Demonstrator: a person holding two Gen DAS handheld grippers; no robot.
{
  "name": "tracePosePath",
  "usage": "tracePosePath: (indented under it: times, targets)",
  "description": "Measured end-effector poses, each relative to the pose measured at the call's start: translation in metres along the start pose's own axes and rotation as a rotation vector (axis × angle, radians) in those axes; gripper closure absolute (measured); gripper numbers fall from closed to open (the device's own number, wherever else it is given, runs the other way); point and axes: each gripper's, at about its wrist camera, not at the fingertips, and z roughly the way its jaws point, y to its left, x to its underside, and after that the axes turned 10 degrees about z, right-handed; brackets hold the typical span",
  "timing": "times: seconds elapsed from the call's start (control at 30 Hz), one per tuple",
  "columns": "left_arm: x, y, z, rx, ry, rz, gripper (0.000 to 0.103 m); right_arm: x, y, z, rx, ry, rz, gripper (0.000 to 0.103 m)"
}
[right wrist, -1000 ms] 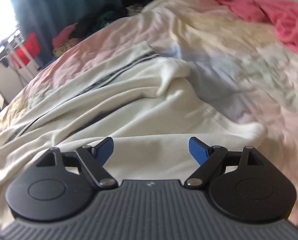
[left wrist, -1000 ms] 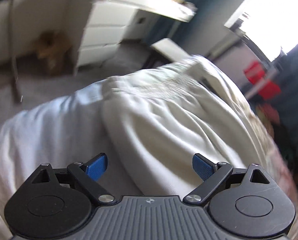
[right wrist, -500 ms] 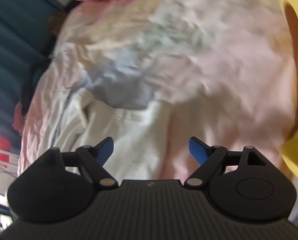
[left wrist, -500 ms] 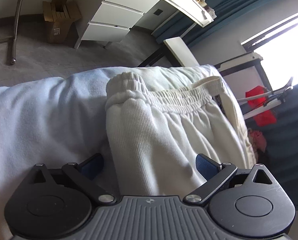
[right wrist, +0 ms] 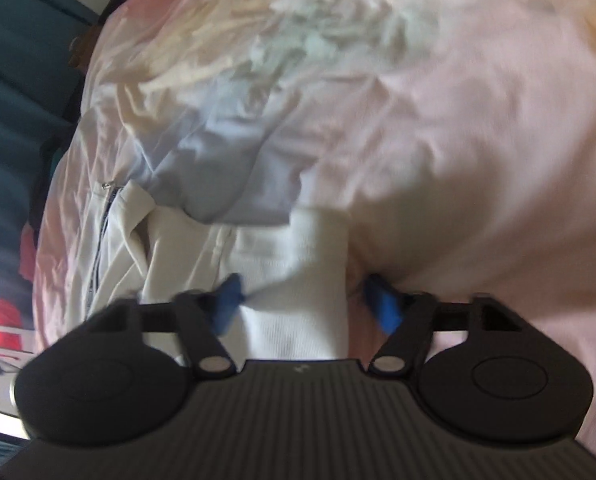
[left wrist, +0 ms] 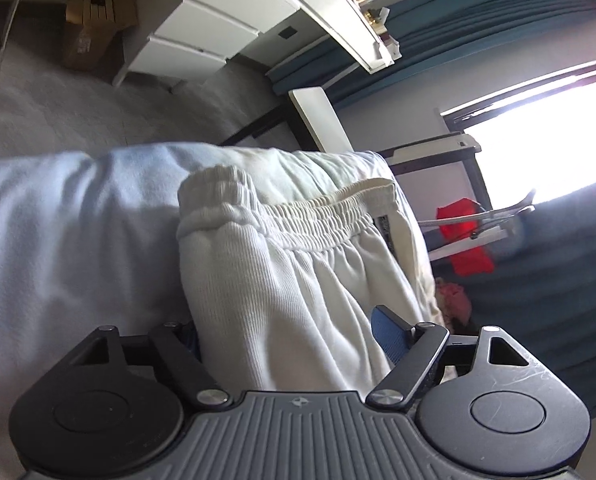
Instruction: Fold clothes
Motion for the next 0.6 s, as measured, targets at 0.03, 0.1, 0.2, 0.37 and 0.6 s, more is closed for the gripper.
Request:
tracePosePath:
  times: [0.03,0.1,0.2,0.37,0.6]
  targets:
    - [0.000,0.001,0.001,-0.005,0.006,-0.006,0.029,-0.001,0.000,-0.002,-0.002,-0.012,-0.010,0.075]
    - [0.001,0.003,0.004,-0.017,0.015,-0.007,0.034,-0.007,-0.007,-0.006,-0.052,-0.019,0.036,0.088]
    - [0.003,0.004,0.005,-0.052,0.012,-0.012,0.047,-0.015,-0.016,-0.013,-0.122,-0.029,0.100,0.095]
    - [0.002,0.009,0.009,-0.057,0.008,-0.036,0.084,-0.015,-0.014,-0.028,-0.138,-0.080,0.078,0.096]
    - [0.005,-0.024,-0.006,-0.077,-0.108,0.147,0.090,-0.020,-0.010,-0.044,-0.165,-0.102,0.068,0.096]
